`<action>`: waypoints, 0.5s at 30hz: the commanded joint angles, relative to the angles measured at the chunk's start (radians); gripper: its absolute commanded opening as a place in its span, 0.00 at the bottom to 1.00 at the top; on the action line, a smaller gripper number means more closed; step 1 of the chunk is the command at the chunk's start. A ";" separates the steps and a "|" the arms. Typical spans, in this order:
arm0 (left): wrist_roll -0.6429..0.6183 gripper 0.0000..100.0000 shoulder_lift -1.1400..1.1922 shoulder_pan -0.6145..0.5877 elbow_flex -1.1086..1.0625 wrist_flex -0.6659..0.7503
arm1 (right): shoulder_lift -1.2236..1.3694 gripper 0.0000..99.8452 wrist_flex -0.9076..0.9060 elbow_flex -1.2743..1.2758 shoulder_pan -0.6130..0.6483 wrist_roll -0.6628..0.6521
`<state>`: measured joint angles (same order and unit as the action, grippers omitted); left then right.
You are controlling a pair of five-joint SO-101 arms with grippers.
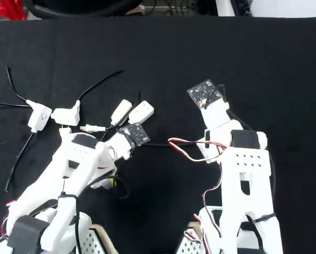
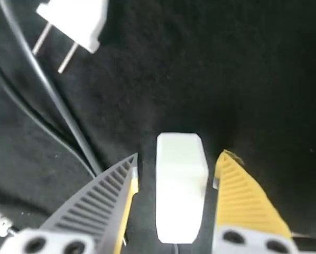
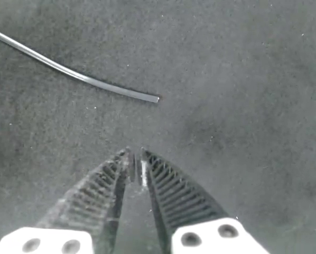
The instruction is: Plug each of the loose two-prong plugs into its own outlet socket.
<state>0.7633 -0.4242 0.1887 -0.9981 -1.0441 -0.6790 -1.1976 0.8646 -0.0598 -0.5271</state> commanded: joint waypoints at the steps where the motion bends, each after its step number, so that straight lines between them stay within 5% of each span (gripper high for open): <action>1: -0.002 0.18 0.000 -0.021 0.090 -0.078 | 0.007 0.01 0.014 -0.015 -0.015 0.002; 6: -0.003 0.03 0.000 -0.018 0.081 -0.094 | 0.007 0.01 0.014 -0.015 -0.015 0.002; 11: -0.009 0.03 0.000 0.010 0.074 -0.097 | 0.007 0.01 0.014 -0.015 -0.014 0.002; 15: -0.132 0.03 0.000 0.171 0.067 -0.098 | 0.007 0.01 0.014 -0.015 -0.014 0.002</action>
<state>0.7112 -0.4242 0.2455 -0.9521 -1.1301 -0.6790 -1.1976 0.8646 -0.0598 -0.5271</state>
